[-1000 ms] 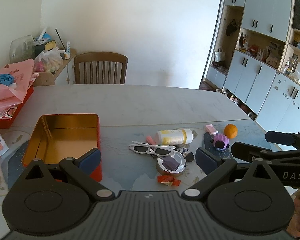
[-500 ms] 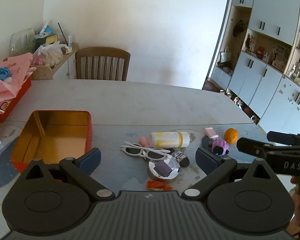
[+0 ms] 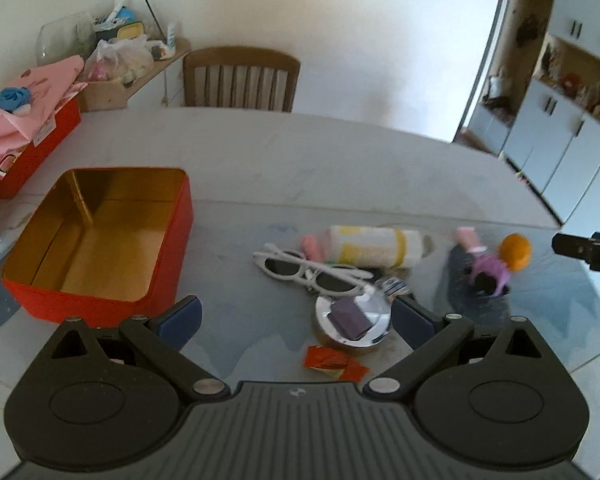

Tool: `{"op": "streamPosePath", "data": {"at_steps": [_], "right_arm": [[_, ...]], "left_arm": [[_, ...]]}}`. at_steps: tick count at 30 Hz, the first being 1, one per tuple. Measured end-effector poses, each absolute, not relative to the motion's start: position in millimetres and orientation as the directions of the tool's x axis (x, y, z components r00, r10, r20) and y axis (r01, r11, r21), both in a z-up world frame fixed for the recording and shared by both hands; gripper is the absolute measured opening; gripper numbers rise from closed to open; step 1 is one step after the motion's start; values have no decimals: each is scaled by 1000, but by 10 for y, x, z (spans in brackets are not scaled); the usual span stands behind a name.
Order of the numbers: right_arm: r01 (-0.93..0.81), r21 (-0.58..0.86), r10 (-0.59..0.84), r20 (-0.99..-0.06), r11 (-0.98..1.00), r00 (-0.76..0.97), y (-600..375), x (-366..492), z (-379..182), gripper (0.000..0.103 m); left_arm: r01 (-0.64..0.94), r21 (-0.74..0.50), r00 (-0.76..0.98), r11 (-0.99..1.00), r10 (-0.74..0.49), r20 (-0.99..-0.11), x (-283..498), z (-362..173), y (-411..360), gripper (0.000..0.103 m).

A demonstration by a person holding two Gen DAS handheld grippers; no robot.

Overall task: Organize rigid objects
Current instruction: 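Grasp the red candy wrapper with the left gripper while the right grasps the purple toy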

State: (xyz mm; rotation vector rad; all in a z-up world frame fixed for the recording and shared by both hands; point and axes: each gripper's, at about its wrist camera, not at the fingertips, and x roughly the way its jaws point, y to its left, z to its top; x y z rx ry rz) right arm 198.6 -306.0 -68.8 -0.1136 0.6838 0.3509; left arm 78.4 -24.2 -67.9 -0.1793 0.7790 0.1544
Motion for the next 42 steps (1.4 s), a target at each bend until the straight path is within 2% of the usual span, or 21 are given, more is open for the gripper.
{"op": "streamPosePath", "data": {"at_steps": [3,6,11,19,23,27,29,33,35,40,42], "right_arm": [[-393,10,300,-665,919,684,-3043,2115,-826,102],[-433,19,320,-704,901,634,-3007,2210,-981,96],[-480,17,334,-739,877,585,-2937,2303,-1169,93],[-524,15,342,-773,852,534,-2937,2420,-1381,84],[-531,23,348,-780,847,521,-2965,2469,-1423,82],[-531,37,357,-781,846,513,-2933,2525,-1459,80],[-530,48,362,-782,847,508,-2916,2559,-1477,79],[-530,50,359,-788,846,499,-2857,2607,-1513,79],[-521,57,353,-797,852,490,-2834,2641,-1547,78],[-519,60,347,-808,852,477,-2796,2668,-1599,72],[-519,65,349,-809,852,472,-2795,2672,-1607,69]], "left_arm": [[-213,-56,683,975,108,-722,847,-807,-306,101],[-196,-72,657,978,76,-750,892,-966,-380,101],[-147,-72,628,987,37,-777,929,-1165,-538,101],[-141,-63,583,988,31,-812,1046,-1369,-620,100],[-122,-46,579,991,33,-814,1100,-1391,-672,89],[-119,-41,578,992,36,-815,1149,-1411,-694,85],[-128,-40,570,991,41,-821,1172,-1430,-683,74],[-147,-43,562,988,48,-826,1194,-1455,-661,71],[-153,-47,559,987,47,-828,1197,-1466,-653,62],[-180,-54,549,982,55,-834,1192,-1493,-604,54],[-192,-66,551,979,52,-833,1184,-1501,-571,47]]}}
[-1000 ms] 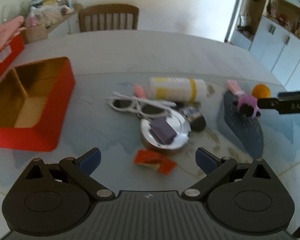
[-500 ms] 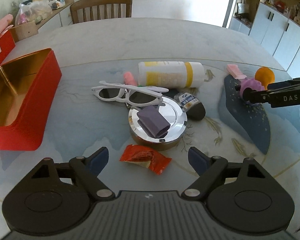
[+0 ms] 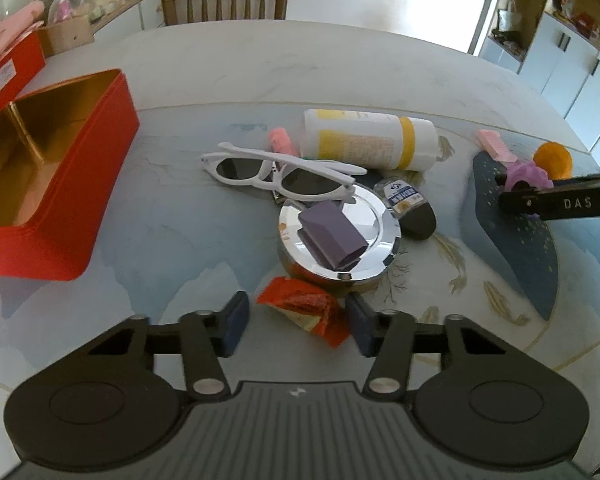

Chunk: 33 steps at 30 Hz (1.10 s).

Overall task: Organize rigid objects
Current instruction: 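Grasp the red candy wrapper with the left gripper while the right grasps the purple toy, then carry wrapper and purple toy into the red tin and open both grippers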

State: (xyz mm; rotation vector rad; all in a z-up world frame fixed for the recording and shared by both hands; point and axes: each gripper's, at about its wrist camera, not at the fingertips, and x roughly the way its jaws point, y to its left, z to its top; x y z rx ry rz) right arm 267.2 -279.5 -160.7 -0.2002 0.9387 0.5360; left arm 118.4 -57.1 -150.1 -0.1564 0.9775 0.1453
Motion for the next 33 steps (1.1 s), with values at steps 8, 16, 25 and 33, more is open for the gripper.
{"op": "streamPosePath", "data": {"at_steps": [8,16,25,33], "right_arm": [[-540,54,356,-806,840,473,-2739,2624,-1604,57],[-544,82,385,-793,835,473,-2794,2498,-1516,57],[-606,99,448,-767,789,458,-2743,2208,-1222,57],[-686,92,519,-728,722,449,-2549,1989,-838,57]], "left_arm": [[-203,-99,564,974,33,-825,1180,-1497,-520,30],[-236,-118,588,965,45,-807,1152,-1469,-419,24],[-274,-145,639,951,68,-766,1008,-1220,-316,24],[-304,-173,680,937,86,-728,847,-865,-210,24]]}}
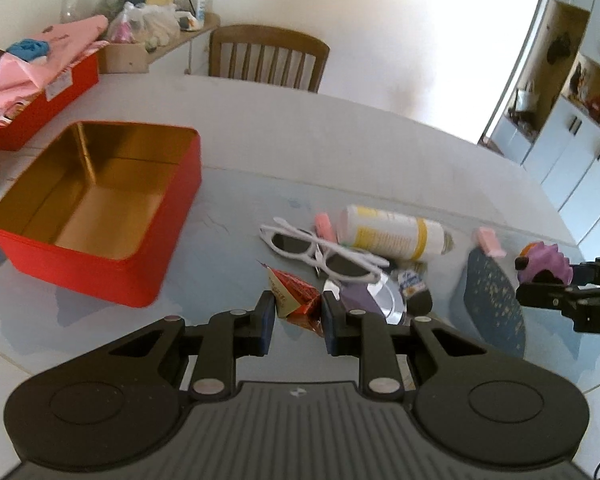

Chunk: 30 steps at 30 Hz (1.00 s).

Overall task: Organize rigid objects
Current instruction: 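Carry wrapper and purple toy into the red tin and open both grippers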

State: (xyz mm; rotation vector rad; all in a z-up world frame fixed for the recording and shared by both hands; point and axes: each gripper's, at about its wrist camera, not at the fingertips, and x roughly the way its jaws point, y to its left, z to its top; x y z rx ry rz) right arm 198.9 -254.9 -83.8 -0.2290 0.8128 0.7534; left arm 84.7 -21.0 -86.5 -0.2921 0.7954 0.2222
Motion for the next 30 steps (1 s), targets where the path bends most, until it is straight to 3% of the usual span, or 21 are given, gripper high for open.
{"op": "streamPosePath", "data": {"at_steps": [15,30], "right_arm": [[-788,48,592,-688,614,420,-1631,1667,-348,57],[-832,-18,578,-712,555,400,-228,1455,-346,57]], "left_arm": [[-282,-201,739,938,79,-670,643,-502,339,24],[-308,-175,726,935,113,-679,671,-655,1586,24]]}}
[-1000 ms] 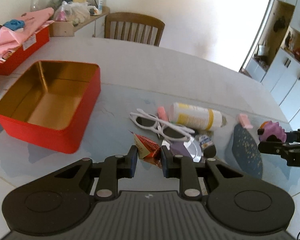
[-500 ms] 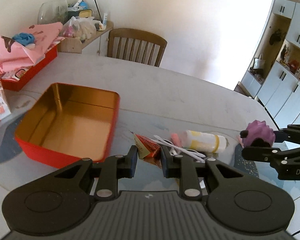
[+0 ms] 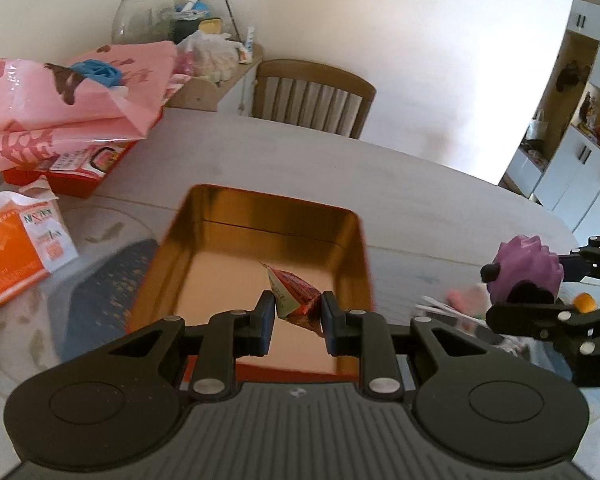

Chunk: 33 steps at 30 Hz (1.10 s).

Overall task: Organize rigid objects
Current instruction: 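Carry wrapper and purple toy into the red tin and open both grippers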

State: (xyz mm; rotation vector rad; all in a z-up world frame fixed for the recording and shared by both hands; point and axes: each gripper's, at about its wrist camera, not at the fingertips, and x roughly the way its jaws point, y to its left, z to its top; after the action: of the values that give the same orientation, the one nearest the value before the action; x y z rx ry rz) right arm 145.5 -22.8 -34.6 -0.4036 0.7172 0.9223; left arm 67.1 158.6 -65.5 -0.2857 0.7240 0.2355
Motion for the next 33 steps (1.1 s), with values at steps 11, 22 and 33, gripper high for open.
{"op": "streamPosePath", "data": {"at_steps": [11,22,33], "right_arm": [[-852,-116,526,-741,511,417,651,1700,-591,57],[-882,-187,480,-780,433,401,1114,1895,-993,57],[-883,-201,444,-803,425,397,1310,2089,-1272,57]], "left_arm": [[-248,-166,737,954,74,-672,1125,-701,2194,24],[-211,-164,691,964,28,-722,1602,-998,2403,24],[-193,-143,650,971,17,-760,1821,-1204,2452,24]]}}
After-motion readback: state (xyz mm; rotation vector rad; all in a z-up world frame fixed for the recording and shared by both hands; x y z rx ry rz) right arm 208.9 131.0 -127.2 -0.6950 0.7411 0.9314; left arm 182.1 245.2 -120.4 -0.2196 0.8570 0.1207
